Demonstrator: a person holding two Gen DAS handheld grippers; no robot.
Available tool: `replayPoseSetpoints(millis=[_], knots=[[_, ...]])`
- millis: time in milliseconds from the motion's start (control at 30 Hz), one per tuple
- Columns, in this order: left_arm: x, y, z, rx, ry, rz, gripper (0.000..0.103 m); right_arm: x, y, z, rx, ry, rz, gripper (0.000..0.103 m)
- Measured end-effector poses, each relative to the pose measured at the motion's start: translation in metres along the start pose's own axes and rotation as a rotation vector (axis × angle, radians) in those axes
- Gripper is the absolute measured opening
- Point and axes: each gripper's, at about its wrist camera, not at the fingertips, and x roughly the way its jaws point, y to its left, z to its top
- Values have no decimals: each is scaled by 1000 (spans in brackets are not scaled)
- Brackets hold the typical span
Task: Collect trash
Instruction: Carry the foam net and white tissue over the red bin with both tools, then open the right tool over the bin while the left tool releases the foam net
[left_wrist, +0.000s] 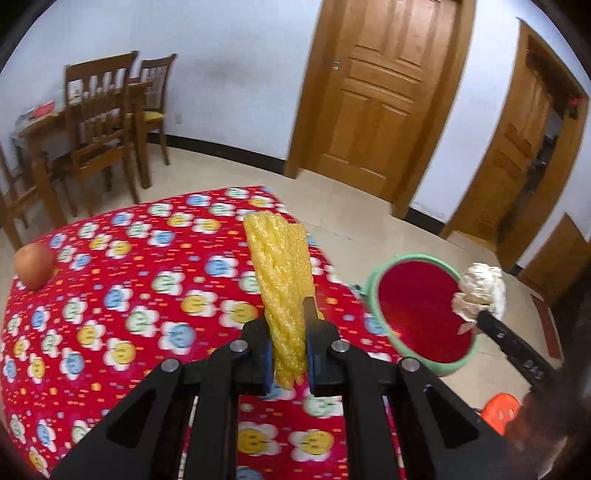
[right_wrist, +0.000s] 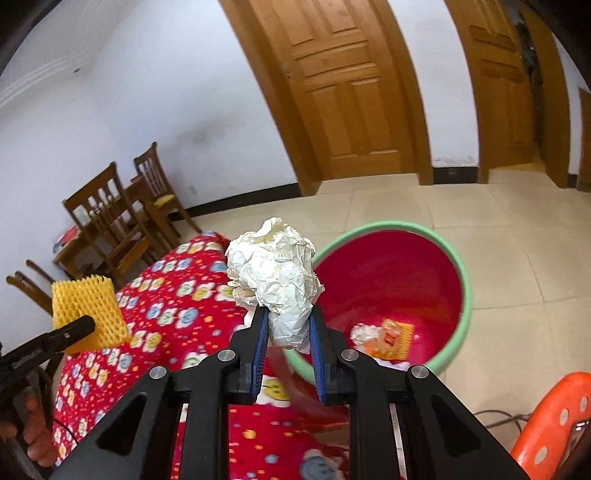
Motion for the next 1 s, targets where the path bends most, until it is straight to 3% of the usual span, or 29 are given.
replayPoseSetpoints(millis=[267, 667, 1000], knots=[[14, -47, -2, 69, 37, -89, 12, 10, -36, -3, 58, 35, -51, 22], [48, -97, -4, 146, 93, -138, 12, 25, -69, -5, 117, 68, -94, 25], [74, -124, -6, 198, 134, -168, 12, 29, -92, -6, 177, 82, -93, 34]])
